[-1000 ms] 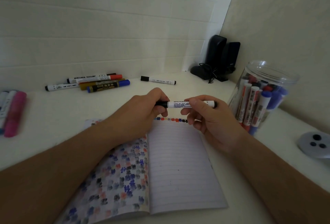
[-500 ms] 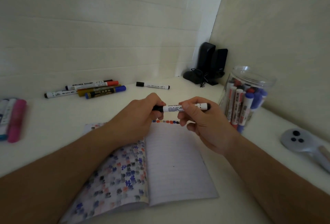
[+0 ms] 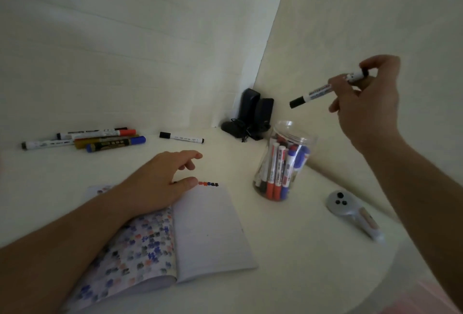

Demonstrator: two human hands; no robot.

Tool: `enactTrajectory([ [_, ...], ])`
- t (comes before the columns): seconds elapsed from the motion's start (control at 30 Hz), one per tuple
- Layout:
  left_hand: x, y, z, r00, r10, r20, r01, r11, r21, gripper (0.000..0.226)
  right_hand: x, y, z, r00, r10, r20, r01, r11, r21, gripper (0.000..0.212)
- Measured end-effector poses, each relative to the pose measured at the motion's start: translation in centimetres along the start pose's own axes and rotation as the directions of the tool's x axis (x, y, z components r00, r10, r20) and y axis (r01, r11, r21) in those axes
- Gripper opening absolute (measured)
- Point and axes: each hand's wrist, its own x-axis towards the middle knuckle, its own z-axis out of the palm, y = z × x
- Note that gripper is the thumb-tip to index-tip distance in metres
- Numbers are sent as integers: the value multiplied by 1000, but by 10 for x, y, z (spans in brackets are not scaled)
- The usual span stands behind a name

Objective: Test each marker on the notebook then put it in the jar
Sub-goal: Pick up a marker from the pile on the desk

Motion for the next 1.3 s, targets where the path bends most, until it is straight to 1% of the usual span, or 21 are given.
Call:
enactTrajectory([
  [0.1,1,1,4,1000,4,20,-4,1000,-16,50,3,20,-1,995,-10,98,30,980,-196,30],
  [0.23,2,2,9,997,34,69,-35,999,4,41,-8,41,10,978,8,206,61,945,-322,32],
  [0.33,1,1,9,996,32,83,-33,999,10,38,-13,49,20,959,76,272,43,913,-405,30],
  [0.4,0,1,8,996,27,79,-28,1000,10,38,-15,50,26,931,151,333,35,870,-491,20],
  [0.43,-1,0,8,997,26,75,-27,1000,8,38,-16,50,28,919,187,348,28,847,-530,13],
  [0.47,-1,0,8,997,24,74,-25,1000,7,38,-16,50,29,911,215,351,17,832,-555,11],
  [0.57,-1,2,8,996,27,82,-28,1000,9,38,-14,50,27,895,281,347,-41,826,-563,18],
  [0.7,-1,2,8,996,26,88,-27,1000,9,37,-15,44,28,789,419,449,-126,826,-549,36],
  [0.8,-1,2,7,995,21,94,-22,1000,6,35,-14,40,30,767,444,462,-132,815,-564,40],
  [0.83,-1,2,7,995,21,94,-22,1000,7,34,-15,39,30,774,439,457,-114,805,-582,40],
  [0.87,-1,1,8,995,18,97,-19,1000,11,34,-16,39,29,798,415,437,-78,790,-608,39],
  [0.9,0,1,8,995,13,97,-15,1000,16,32,-17,37,28,846,355,398,-20,766,-642,39],
  [0.93,0,1,8,995,9,98,-11,1000,21,31,-18,36,28,905,250,343,53,735,-676,40],
  [0.97,1,1,8,995,7,96,-9,1000,26,31,-20,33,30,949,117,293,126,712,-691,40],
  [1.0,1,0,8,996,6,93,-10,999,33,30,-24,30,37,963,-19,270,202,715,-669,39],
  [1.03,2,0,7,996,7,87,-11,999,45,30,-29,27,46,952,-133,277,281,739,-612,38],
  [1.07,2,0,7,997,6,77,-10,998,61,30,-36,23,59,925,-219,311,360,769,-528,35],
  [1.13,3,1,4,999,8,34,-11,997,82,30,-55,15,95,857,-308,413,458,824,-335,26],
  [1.2,5,-1,2,1000,9,-25,-7,997,78,30,-74,13,136,804,-285,522,448,867,-217,19],
  [1.23,5,-3,2,999,-1,-53,4,998,70,30,-82,16,158,785,-244,569,418,887,-197,17],
  [1.3,7,-7,2,994,-39,-103,44,998,42,28,-91,32,201,745,-129,655,337,920,-202,21],
])
